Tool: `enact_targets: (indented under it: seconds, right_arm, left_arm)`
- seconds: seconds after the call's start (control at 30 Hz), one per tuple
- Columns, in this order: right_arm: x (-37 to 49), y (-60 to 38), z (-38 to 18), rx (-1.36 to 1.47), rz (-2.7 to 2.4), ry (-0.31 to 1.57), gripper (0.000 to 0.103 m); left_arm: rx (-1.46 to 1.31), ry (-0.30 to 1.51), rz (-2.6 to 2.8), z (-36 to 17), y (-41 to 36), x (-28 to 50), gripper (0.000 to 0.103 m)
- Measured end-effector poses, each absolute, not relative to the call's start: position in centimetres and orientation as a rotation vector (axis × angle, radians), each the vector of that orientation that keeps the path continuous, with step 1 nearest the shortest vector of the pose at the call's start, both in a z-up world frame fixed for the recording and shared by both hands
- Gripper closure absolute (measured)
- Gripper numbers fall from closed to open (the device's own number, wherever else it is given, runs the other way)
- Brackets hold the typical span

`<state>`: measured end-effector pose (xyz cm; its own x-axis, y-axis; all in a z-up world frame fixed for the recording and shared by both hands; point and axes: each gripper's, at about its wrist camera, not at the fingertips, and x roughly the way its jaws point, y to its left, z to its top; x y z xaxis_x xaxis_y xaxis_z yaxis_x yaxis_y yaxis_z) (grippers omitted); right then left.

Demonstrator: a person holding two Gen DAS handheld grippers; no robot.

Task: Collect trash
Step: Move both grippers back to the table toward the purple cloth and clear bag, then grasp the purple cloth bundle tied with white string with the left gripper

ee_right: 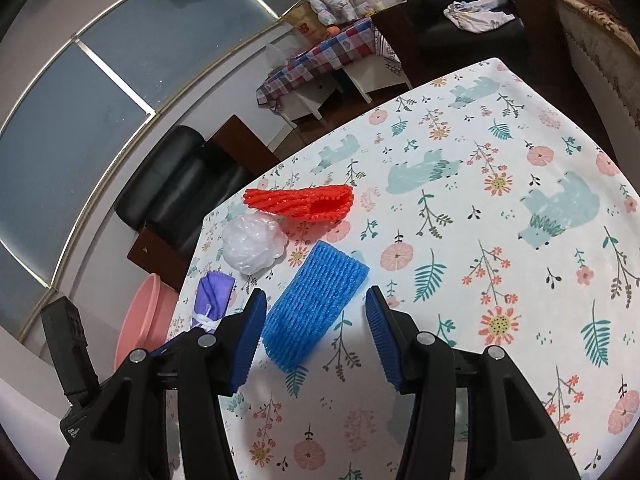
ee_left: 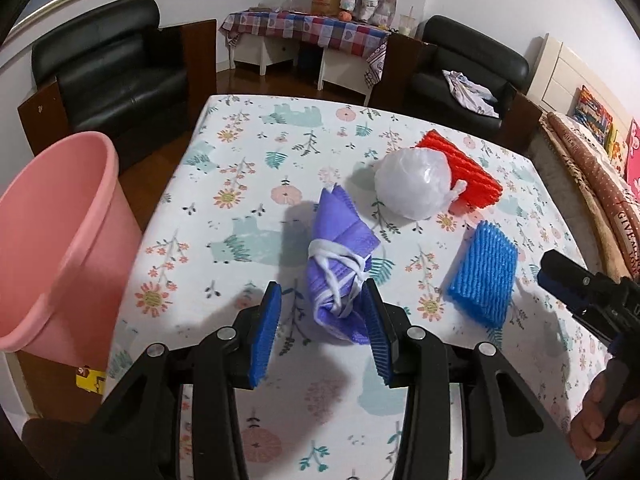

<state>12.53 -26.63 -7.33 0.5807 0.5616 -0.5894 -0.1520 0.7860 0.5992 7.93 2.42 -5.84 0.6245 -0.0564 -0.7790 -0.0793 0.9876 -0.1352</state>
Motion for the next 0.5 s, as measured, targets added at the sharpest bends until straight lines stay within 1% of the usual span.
enact_targets:
  seconds: [0.07, 0.1, 0.13, 0.2, 0.27, 0.43, 0.5]
  right_arm:
    - [12.5, -26.3, -7.2, 0.518, 0.445, 0.855, 0.051]
    - [12.4, -26.2, -7.2, 0.512, 0.448, 0.855, 0.051]
    - [12.4, -26.1, -7.2, 0.504, 0.450, 0.857, 0.051]
    - [12.4, -25.5, -7.2, 0.479, 0.455, 0.866, 0.050]
    - [12.4, -24.7, -7.1, 0.437, 0.464, 0.876, 0.050]
    - [12.5, -22.3, -5.7, 0.322, 0.490, 0.855, 0.050]
    - [12.9, -20.8, -4.8, 0.257, 0.491, 0.840, 0.048]
  left_arm:
    - [-0.163, 0.895, 0.016, -5.8, 2.2, 7.9, 0.062]
    - [-0.163, 0.889, 0.015, -5.8, 2.1, 7.8, 0.065]
    - [-0.161, 0.881, 0.009, -5.7, 2.1, 7.7, 0.075]
    - [-0.155, 0.863, 0.012, -5.5, 1.9, 7.4, 0.080]
    - [-0.159, 0.847, 0.016, -5.2, 1.9, 7.0, 0.082]
    - [-0.160, 0.806, 0.022, -4.4, 1.9, 5.8, 0.083]
    - [-0.164, 0.787, 0.028, -3.9, 2.1, 5.3, 0.083]
